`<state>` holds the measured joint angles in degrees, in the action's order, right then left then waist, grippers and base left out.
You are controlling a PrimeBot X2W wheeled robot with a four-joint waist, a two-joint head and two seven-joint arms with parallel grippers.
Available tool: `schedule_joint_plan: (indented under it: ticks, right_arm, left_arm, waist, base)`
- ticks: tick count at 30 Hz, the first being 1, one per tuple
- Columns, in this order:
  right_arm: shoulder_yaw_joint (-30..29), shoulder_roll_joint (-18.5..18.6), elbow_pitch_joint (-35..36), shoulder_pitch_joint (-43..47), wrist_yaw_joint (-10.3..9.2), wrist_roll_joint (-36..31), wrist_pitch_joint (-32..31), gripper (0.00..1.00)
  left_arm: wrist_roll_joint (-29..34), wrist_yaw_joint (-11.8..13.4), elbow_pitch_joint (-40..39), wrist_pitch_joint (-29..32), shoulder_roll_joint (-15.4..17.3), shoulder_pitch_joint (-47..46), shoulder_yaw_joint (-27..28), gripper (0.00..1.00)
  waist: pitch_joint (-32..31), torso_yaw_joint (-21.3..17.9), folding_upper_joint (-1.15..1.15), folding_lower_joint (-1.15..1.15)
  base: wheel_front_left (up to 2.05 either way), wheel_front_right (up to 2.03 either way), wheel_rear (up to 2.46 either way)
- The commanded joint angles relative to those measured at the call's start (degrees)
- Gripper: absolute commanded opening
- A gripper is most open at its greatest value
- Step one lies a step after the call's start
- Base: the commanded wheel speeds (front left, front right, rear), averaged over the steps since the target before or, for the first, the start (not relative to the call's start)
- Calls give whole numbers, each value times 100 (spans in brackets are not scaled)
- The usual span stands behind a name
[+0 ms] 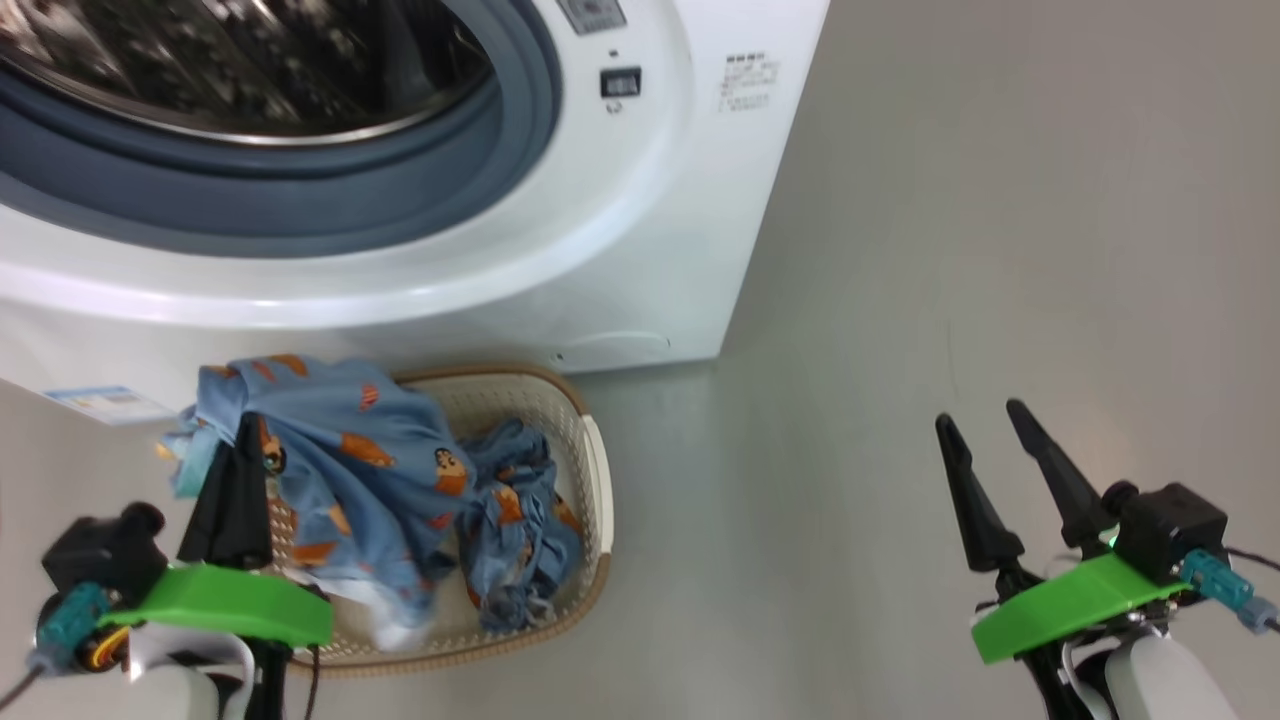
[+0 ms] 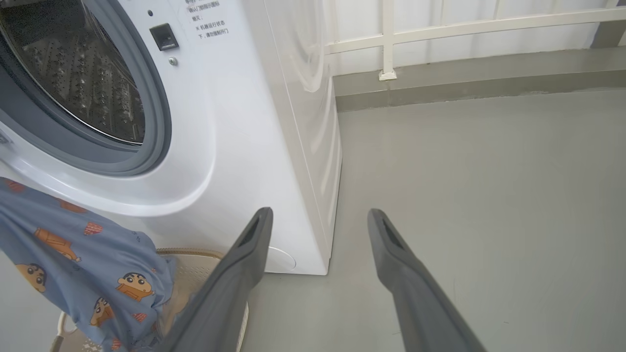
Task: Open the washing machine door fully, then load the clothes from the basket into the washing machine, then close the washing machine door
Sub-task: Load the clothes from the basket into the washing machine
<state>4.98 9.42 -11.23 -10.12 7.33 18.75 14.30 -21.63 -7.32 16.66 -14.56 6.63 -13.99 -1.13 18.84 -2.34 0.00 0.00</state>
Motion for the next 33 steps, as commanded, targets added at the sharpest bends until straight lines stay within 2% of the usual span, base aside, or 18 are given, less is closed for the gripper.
schedule_joint_plan:
  ticks: [1,13,21,33]
  right_arm:
    - [155,70,94,145,16,64,70,100]
    - [146,92,42,438,16,98,70,100]
    - [121,97,70,600,16,64,70,100]
    - [139,85,95,659,16,74,70,100]
  left_arm:
    - [127,1,-295,-43,77,124,237,0]
    - [706,-13,-1380,-43,-177,774,416,0]
    - [1033,-15,-2075,-43,-271,1251,586,0]
    - [1112,-16,-2239,-43,-351,1634,532,0]
  waist:
    - [-346,127,0,0]
    - [-1123,210,0,0]
    - [-1415,247,0,0]
    - [-1500,243,0,0]
  base:
    - [0,0,0]
    - [0,0,0]
    - [0,0,0]
    - [0,0,0]
